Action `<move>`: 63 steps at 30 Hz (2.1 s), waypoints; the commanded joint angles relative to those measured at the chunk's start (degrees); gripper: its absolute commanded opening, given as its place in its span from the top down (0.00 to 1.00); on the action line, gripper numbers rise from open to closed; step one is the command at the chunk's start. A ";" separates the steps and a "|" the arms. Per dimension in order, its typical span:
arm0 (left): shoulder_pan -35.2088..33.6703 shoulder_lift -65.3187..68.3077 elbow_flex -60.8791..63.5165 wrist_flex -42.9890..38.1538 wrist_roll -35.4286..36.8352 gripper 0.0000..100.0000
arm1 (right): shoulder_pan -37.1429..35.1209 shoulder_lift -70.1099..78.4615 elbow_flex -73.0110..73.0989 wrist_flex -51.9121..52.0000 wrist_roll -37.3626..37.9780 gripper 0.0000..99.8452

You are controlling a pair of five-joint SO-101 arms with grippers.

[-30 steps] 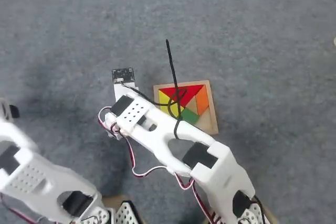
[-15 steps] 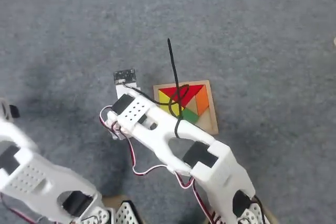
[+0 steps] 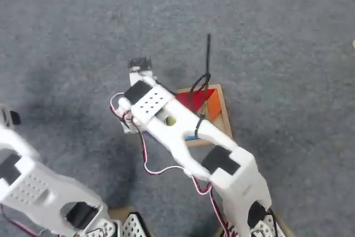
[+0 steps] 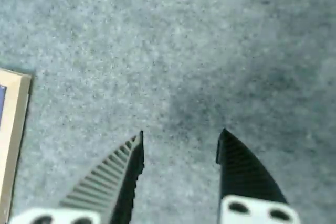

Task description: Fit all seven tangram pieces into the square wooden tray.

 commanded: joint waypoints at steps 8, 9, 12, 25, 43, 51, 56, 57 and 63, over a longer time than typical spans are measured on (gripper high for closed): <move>2.29 -0.62 -2.59 -0.97 -0.26 0.77 | 8.92 -9.63 -2.90 17.71 34.99 0.83; 2.37 -0.62 -2.59 -0.97 -0.26 0.77 | 11.56 -9.71 -2.90 18.86 40.97 0.83; 2.55 -0.62 -2.59 -1.05 -0.26 0.77 | 19.38 -9.27 -2.90 20.26 58.46 0.83; 3.08 -0.44 -2.42 -1.05 -0.44 0.77 | 26.07 -6.20 3.08 20.26 115.78 0.83; 4.92 -0.44 -2.51 -1.05 -0.44 0.77 | 27.21 -2.77 9.23 20.09 144.62 0.83; 4.57 -0.44 -2.51 -1.05 -0.44 0.77 | 26.15 -2.95 9.05 20.00 152.53 0.83; 4.48 -0.70 -2.51 -1.05 -0.44 0.77 | 26.33 -2.77 7.82 19.56 155.60 0.81; 4.48 -0.88 -2.51 -0.97 -0.44 0.77 | 26.51 -2.77 7.82 19.38 155.87 0.79; 4.48 -0.97 -2.59 -0.88 -0.44 0.77 | 28.62 -2.86 7.91 16.22 155.69 0.63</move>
